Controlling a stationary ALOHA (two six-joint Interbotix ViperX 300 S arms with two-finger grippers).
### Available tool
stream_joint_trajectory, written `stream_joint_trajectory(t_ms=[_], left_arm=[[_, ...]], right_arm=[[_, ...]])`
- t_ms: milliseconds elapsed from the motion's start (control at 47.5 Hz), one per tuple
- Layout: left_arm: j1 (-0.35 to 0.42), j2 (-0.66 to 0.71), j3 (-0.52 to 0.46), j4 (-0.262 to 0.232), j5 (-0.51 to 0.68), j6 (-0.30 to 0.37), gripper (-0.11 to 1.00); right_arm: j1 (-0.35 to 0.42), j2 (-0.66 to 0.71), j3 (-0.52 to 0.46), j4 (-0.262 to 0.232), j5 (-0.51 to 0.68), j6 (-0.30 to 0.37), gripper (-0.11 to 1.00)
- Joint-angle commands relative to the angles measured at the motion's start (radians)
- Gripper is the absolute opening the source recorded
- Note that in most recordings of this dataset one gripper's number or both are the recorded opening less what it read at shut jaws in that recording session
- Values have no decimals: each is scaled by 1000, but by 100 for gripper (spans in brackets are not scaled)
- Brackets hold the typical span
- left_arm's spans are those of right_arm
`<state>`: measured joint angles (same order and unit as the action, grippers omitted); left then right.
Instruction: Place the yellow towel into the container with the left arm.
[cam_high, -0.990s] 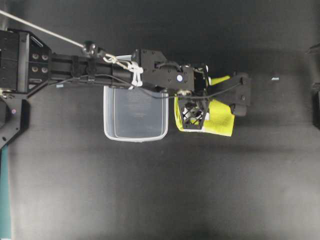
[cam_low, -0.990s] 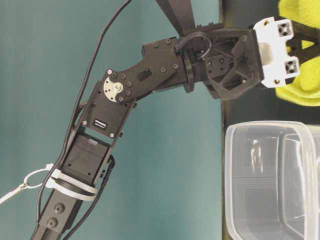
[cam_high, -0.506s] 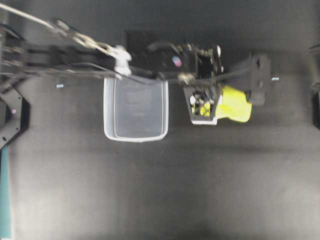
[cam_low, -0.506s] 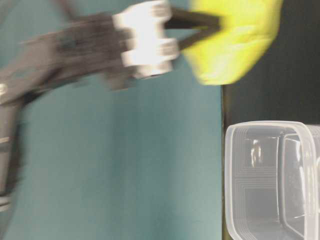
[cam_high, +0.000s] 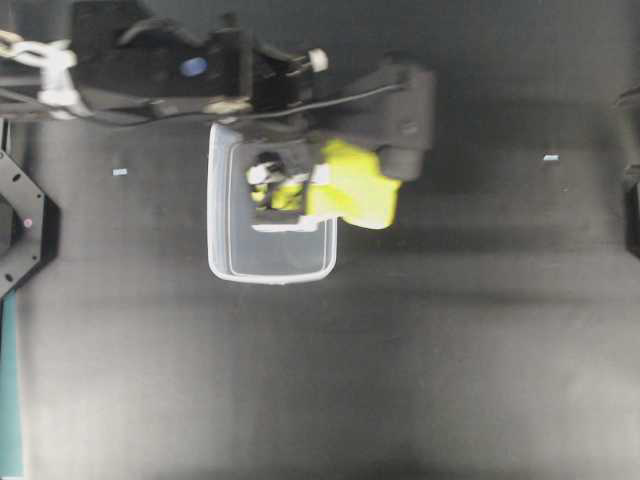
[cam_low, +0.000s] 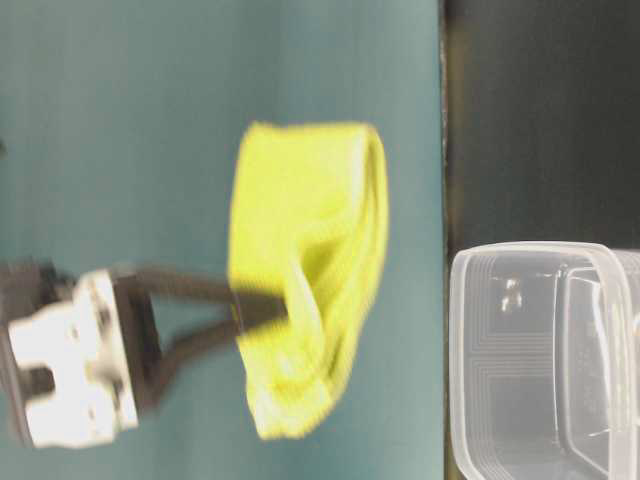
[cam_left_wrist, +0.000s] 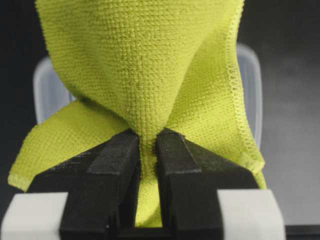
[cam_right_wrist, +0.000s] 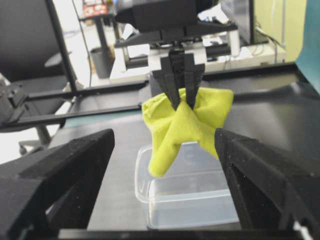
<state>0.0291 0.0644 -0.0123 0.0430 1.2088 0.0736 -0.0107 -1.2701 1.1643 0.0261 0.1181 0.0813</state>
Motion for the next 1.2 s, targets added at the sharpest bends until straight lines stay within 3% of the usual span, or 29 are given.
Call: stream_joint_trajectory(t_ms=[0,295,548,758,822,1032,1095,1180], left_arm=[[2,-77,87,3,-54,-3,7],[12,-155,328,3,-321,-3,7],[18,-156,405,3,-356,-2,7],[18,-144,443,3,-457,3,8],[20,-140,451,3,-465,-2,18],[17,-112,451,3,-456,15,79],[18,-110,446,3,-446,15,89],[17,-109,446,3,-440,17,91]], right_arm=[[-3,8,-8,3,-12,3,78],[-3,11,-3,2,-12,3,78],[-3,12,-3,3,-12,5,78],[-3,14,-2,3,-12,6,78],[-3,14,0,2,-12,6,78],[-3,14,0,2,-12,6,78],[-3,15,0,3,-12,6,78],[-3,14,0,3,-12,6,78]])
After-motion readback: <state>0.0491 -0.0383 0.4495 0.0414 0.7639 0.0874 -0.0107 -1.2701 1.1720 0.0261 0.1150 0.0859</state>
